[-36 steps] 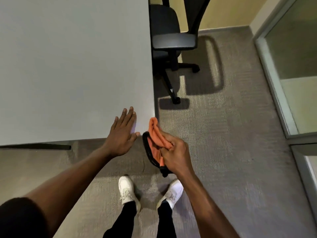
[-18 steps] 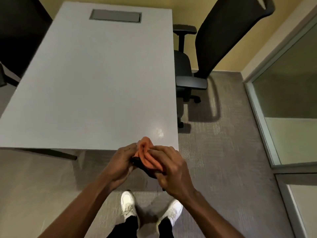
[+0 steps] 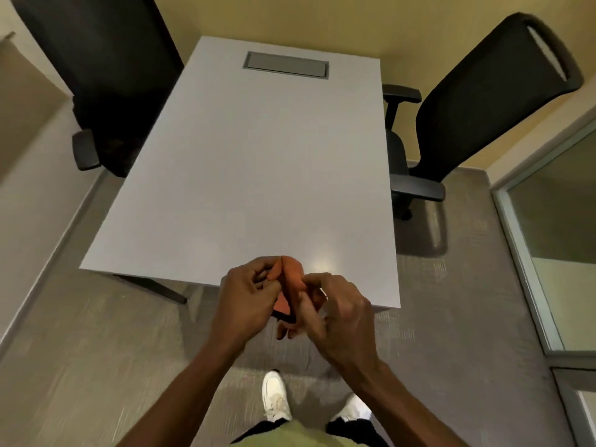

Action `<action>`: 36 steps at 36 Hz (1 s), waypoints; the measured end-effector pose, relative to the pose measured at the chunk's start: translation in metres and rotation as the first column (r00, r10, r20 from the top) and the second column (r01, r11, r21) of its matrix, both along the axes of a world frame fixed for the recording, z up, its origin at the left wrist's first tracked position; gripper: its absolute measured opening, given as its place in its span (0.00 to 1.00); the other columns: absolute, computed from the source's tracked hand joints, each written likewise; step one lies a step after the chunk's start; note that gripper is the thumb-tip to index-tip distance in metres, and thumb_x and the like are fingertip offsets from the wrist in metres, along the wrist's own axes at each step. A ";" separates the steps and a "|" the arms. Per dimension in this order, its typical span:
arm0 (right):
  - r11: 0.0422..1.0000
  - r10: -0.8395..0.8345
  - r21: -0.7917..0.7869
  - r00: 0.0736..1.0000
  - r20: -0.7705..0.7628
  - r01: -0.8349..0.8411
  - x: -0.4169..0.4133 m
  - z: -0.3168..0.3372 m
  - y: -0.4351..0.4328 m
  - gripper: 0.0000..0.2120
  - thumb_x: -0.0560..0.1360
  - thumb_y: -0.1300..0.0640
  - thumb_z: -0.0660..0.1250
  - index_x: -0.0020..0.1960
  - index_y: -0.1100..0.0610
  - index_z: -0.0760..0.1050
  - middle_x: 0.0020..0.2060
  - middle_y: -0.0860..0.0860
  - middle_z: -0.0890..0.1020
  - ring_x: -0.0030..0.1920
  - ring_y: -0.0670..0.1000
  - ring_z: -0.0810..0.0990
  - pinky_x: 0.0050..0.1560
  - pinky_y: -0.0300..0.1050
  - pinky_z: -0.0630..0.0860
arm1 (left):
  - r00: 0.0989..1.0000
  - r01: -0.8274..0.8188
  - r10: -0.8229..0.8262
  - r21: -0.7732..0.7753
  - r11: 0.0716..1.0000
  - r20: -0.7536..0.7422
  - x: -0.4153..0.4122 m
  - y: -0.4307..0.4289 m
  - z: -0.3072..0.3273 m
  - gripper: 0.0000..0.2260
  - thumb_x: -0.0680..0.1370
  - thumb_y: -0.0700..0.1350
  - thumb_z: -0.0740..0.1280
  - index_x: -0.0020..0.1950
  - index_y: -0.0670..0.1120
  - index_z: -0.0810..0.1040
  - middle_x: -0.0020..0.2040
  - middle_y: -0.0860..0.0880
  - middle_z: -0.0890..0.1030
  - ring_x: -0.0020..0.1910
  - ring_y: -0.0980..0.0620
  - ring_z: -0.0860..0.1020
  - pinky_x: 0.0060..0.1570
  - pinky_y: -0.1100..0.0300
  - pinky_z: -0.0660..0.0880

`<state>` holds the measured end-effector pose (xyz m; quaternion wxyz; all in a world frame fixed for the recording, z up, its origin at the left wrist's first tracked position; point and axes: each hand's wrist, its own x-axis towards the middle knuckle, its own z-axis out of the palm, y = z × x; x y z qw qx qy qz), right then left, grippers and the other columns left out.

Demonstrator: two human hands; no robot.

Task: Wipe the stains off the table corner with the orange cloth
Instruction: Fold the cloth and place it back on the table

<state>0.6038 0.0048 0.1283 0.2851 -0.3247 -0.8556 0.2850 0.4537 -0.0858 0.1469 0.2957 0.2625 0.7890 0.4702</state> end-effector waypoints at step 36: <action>0.899 0.408 -0.208 0.911 0.068 -0.387 -0.195 0.013 0.218 0.12 0.81 0.58 0.71 0.51 0.45 0.69 0.39 0.45 0.82 0.40 0.49 0.81 0.42 0.50 0.80 | 0.943 -0.034 -0.074 -0.316 0.948 -0.324 -0.232 0.064 0.023 0.11 0.80 0.39 0.79 0.53 0.57 0.87 0.48 0.61 0.87 0.51 0.60 0.83 0.52 0.67 0.76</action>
